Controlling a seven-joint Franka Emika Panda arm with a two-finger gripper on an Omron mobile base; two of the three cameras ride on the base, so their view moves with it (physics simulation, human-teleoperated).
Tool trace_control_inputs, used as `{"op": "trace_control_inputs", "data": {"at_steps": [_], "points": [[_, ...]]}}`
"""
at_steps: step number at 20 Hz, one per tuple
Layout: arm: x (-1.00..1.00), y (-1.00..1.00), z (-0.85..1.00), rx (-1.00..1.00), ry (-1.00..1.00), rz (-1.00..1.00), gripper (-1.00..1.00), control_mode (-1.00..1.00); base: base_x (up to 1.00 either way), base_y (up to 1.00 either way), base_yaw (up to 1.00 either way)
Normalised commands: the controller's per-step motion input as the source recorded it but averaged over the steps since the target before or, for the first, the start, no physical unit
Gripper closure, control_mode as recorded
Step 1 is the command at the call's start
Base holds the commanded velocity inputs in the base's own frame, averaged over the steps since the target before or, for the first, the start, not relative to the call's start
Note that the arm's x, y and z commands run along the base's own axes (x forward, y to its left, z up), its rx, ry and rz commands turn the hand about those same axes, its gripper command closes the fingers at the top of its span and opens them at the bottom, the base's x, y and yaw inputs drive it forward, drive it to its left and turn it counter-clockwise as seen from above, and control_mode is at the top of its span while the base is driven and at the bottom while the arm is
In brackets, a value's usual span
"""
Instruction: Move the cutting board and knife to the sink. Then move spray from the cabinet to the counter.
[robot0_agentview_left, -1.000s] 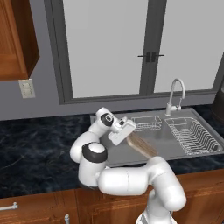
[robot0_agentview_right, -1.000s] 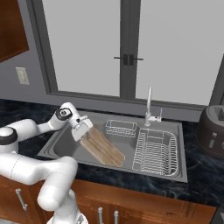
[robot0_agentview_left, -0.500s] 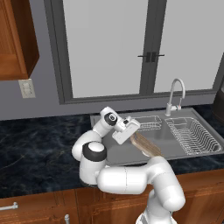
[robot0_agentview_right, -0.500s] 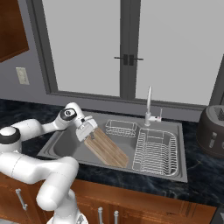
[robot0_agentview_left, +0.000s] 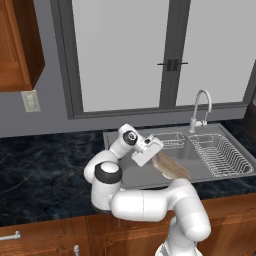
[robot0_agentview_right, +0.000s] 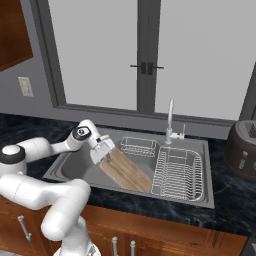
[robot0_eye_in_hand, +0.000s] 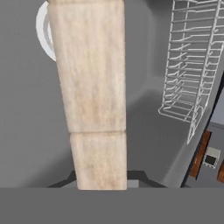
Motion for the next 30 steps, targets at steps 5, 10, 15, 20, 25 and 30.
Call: {"op": "trace_control_inputs", "data": {"at_steps": [5, 10, 15, 20, 25, 30], "points": [[-0.02, -0.05, -0.16, 0.03, 0.0, 0.0, 1.0, -1.0, 0.0, 0.0, 0.0], [-0.09, 0.0, -0.16, 0.08, 0.0, 0.03, 1.0, -1.0, 0.0, 0.0, 0.0], [-0.16, 0.03, -0.19, 0.13, -0.06, 0.07, 1.0, -1.0, 0.0, 0.0, 0.0], [-0.12, 0.0, -0.21, 0.12, -0.06, 0.09, 1.0, -1.0, 0.0, 0.0, 0.0], [-0.13, 0.0, -0.19, 0.13, -0.07, 0.1, 1.0, -1.0, 0.0, 0.0, 0.0], [-0.18, 0.03, -0.17, 0.13, -0.09, 0.09, 1.0, -1.0, 0.0, 0.0, 0.0]]}}
